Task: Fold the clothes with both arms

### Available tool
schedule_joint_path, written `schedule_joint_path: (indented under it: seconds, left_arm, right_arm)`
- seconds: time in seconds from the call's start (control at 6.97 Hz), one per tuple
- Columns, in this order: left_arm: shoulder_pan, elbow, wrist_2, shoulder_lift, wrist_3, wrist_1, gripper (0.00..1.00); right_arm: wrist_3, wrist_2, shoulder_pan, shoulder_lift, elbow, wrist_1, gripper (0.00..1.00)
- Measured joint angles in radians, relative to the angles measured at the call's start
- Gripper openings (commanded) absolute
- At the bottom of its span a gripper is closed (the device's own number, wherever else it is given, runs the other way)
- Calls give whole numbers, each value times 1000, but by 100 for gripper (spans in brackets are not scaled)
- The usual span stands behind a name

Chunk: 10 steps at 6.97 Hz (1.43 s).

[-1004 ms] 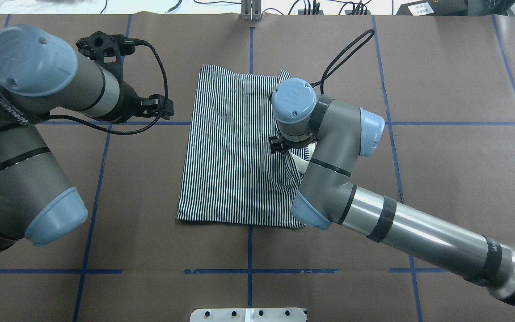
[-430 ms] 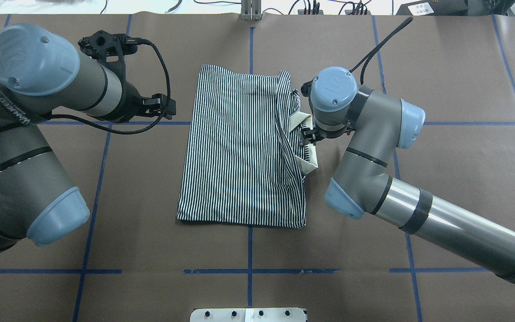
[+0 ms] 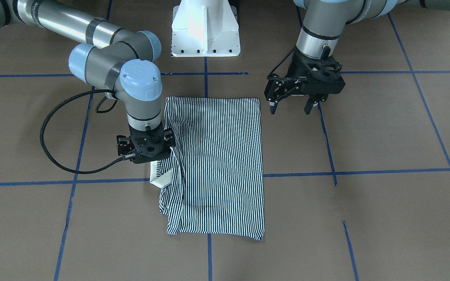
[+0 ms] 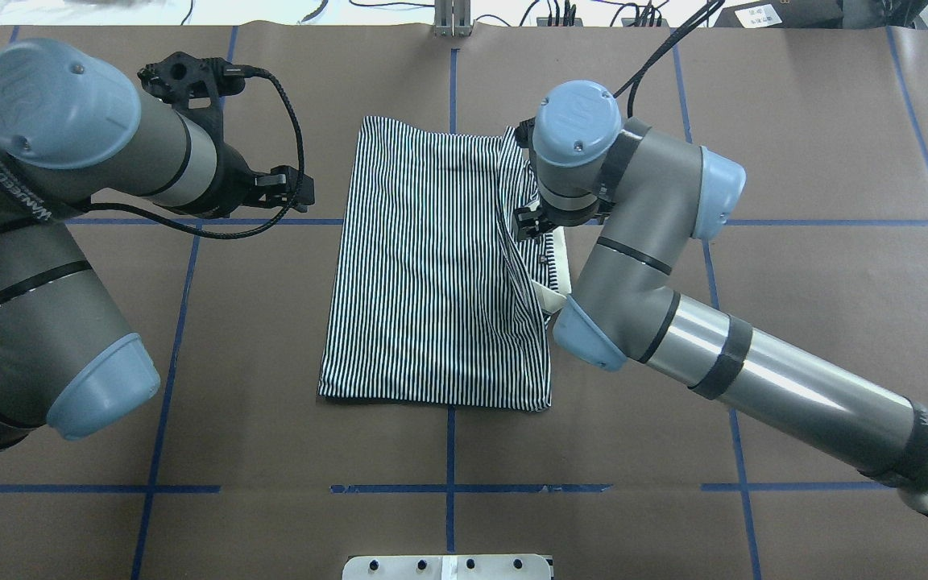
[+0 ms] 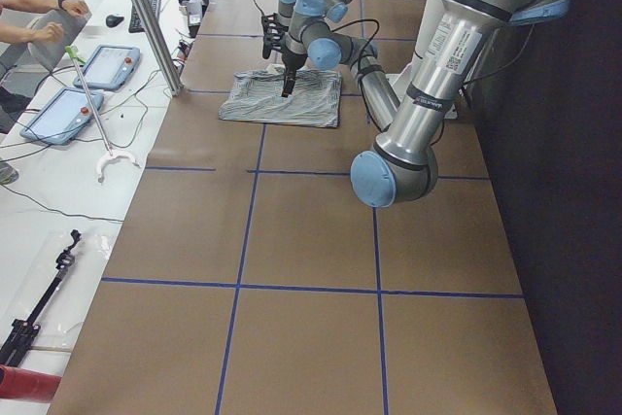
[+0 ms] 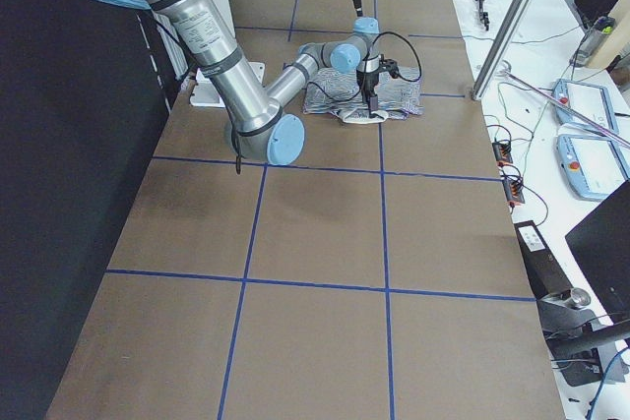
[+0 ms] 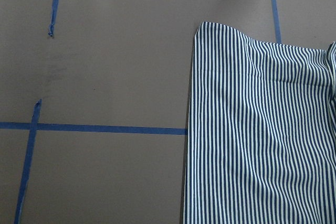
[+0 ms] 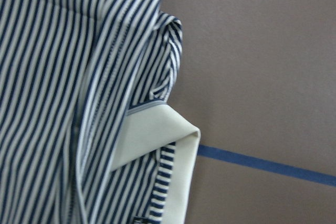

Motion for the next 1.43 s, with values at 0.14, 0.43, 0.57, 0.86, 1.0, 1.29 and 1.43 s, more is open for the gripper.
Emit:
schedule_joint_path:
  seconds: [0.14, 0.43, 0.57, 0.86, 1.0, 1.29, 1.43]
  left_arm:
    - [-1, -2, 0, 2, 0, 0, 100]
    - [-2, -4, -1, 4, 0, 0, 100]
    - [-2, -4, -1, 4, 0, 0, 100]
    - [-1, -3, -2, 3, -1, 0, 100]
    - [-1, -3, -2, 2, -1, 0, 100]
    - [-1, -1, -3, 3, -1, 0, 100]
    - [0, -1, -3, 2, -1, 0, 100]
  right_arm:
    - [29, -3, -20, 50, -49, 3, 100]
    - [61, -28, -62, 98, -108, 5, 100]
    - [65, -44, -75, 100, -119, 5, 100]
    - [58, -55, -82, 83, -124, 3, 100]
    - [54, -57, -82, 70, -125, 2, 100]
    - [35, -54, -56, 49, -121, -1, 100]
    - [-7, -47, -16, 20, -97, -2, 100]
